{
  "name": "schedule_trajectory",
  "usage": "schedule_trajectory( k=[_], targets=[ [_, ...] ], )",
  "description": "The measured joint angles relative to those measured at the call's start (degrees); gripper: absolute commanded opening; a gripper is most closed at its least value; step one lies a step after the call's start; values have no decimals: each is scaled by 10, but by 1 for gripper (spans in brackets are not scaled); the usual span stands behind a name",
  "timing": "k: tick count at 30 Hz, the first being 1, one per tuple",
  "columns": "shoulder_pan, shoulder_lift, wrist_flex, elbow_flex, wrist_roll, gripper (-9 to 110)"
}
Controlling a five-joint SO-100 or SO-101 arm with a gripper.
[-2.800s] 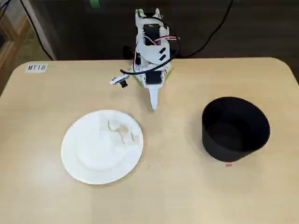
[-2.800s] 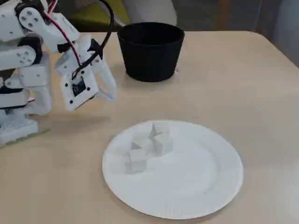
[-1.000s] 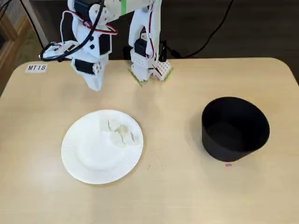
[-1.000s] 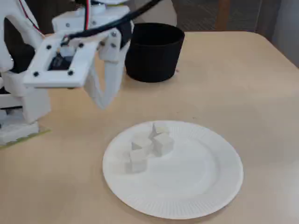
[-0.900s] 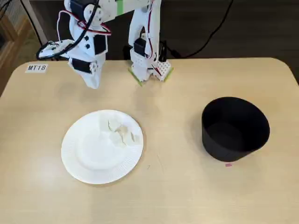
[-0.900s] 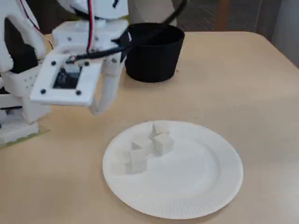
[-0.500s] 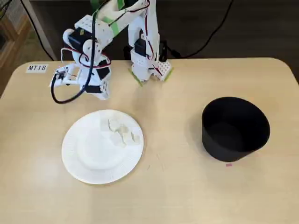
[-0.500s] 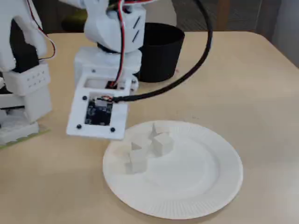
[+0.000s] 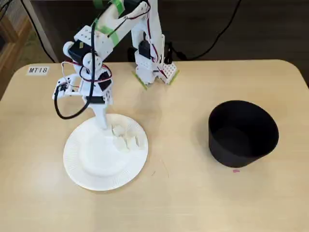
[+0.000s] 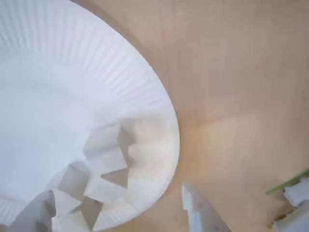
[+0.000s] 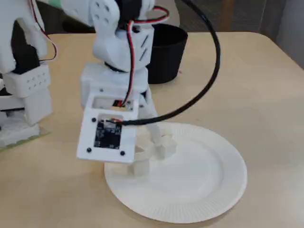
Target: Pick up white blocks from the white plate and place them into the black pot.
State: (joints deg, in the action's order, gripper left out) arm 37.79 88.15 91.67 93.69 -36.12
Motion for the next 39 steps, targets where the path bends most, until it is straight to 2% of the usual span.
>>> schedule_trajectory(
  k=[22,31,34,36,38,39],
  targets=[
    [-20,-66,-67,-2,-2,38],
    [-30,-97,-97,-2,18,35],
    [-33,-105,-112,-2,27,29],
    [-34,-105,-125,-2,38,16],
    [-38,-105,-142,-2,55,-1],
    [-40,-105,-152,-2,66,-2]
  ],
)
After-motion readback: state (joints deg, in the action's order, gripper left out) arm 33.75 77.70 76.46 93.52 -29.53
